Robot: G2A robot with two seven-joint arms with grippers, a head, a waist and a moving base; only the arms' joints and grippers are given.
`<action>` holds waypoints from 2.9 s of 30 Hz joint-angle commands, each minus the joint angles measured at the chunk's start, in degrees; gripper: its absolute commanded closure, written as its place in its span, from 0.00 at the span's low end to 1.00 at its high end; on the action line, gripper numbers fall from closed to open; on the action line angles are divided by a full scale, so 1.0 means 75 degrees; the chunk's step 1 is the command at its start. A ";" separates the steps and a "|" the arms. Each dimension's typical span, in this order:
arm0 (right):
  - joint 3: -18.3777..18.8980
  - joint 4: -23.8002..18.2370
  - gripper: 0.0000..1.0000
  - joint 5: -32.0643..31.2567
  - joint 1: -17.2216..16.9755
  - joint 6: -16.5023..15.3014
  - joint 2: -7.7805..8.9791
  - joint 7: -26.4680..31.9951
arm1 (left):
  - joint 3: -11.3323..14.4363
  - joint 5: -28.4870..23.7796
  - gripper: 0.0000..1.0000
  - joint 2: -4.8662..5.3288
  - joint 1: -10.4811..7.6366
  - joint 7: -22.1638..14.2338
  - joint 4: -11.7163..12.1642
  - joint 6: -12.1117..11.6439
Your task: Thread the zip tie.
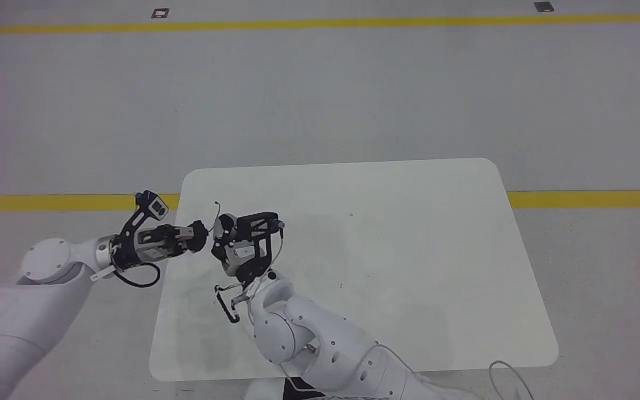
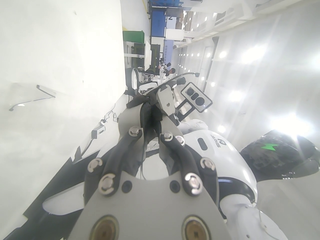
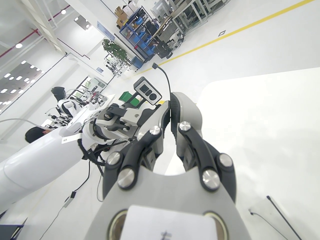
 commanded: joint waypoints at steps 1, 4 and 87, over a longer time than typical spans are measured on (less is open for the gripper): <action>-0.0025 0.0029 1.00 0.0038 0.0021 -0.0014 -0.0010 -0.0052 | -0.0019 0.0028 1.00 -0.0013 0.0011 -0.0014 -0.0009 0.0021; -0.0051 0.0063 1.00 0.0095 0.0046 -0.0028 -0.0023 -0.0158 | -0.0058 0.0062 1.00 -0.0033 0.0022 -0.0032 -0.0011 0.0052; -0.0101 0.0333 1.00 0.0666 0.0112 -0.0365 -0.0087 -0.0764 | -0.0917 0.0281 1.00 -0.0597 0.0266 -0.0379 0.0112 0.0378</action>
